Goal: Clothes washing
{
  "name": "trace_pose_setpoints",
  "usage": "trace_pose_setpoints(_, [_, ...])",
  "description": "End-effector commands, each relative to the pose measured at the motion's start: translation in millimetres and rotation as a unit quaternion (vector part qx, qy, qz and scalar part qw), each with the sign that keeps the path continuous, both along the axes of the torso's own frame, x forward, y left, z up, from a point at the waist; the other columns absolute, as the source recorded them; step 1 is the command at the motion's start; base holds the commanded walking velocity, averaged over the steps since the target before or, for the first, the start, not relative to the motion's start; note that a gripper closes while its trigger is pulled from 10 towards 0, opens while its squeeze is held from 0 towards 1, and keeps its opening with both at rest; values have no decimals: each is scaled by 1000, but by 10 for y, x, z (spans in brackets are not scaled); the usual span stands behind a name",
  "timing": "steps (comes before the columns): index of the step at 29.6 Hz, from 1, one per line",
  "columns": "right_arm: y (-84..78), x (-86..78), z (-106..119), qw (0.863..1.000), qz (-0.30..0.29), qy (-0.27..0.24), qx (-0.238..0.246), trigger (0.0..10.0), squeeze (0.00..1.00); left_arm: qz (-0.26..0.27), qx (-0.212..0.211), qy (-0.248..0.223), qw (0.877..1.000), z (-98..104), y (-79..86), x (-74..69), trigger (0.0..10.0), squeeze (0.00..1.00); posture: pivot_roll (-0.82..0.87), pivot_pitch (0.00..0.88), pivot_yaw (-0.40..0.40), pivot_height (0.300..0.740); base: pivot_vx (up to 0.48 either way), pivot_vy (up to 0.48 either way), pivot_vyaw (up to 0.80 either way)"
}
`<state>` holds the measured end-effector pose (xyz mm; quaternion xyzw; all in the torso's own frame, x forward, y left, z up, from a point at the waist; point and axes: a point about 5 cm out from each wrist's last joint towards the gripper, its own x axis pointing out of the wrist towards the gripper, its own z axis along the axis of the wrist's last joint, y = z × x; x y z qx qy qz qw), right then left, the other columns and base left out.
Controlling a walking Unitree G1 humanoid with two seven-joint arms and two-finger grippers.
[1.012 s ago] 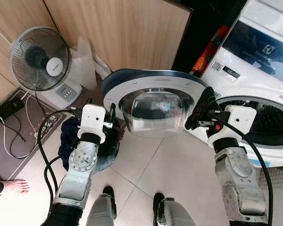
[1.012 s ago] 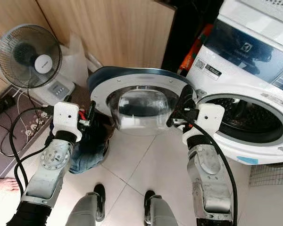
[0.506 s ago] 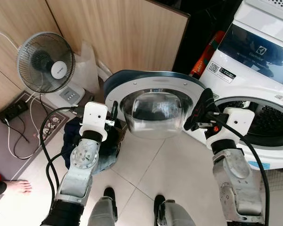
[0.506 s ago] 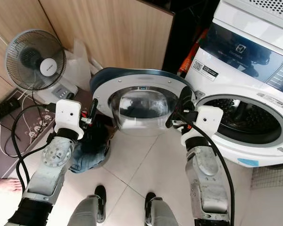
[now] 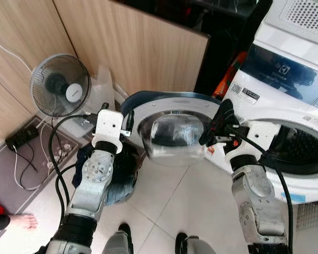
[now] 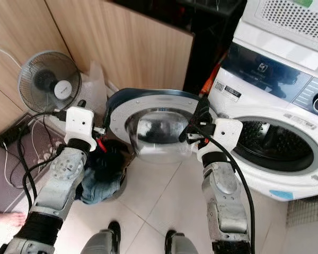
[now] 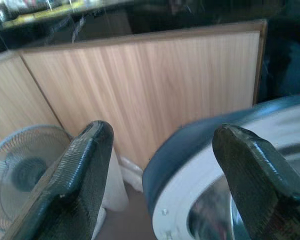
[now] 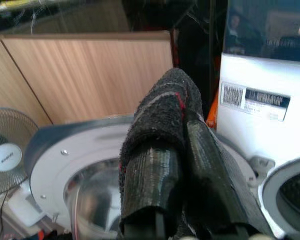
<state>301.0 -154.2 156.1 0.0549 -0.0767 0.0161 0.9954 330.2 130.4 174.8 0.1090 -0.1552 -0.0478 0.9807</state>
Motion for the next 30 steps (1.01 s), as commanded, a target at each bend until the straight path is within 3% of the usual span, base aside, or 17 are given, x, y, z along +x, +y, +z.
trace_pose_setpoints(1, [-18,3,-19,1000,-5,-1,-2,10000,0,3,-3,-5,1000,-12,7,3,10000,0,60,119,0,740,0,0,0])
trace_pose_setpoints(11, [-43,96,-27,1000,-11,-9,-5,10000,0,0,-12,-17,1000,10,-41,112,10000,0,56,39,-12,740,0,0,0])
trace_pose_setpoints(17, [-38,123,-67,1000,-8,-7,-7,10000,0,6,-21,-9,1000,-77,-37,111,10000,0,55,6,-24,740,0,0,0])
trace_pose_setpoints(23, [-56,108,-160,1000,-9,4,-8,10000,0,24,-33,16,999,-251,56,80,10000,0,51,0,-31,740,0,0,0])
trace_pose_setpoints(30, [-157,87,-192,999,-31,3,-9,10000,0,48,-31,13,998,-289,195,75,10000,0,49,0,-33,740,0,0,0])
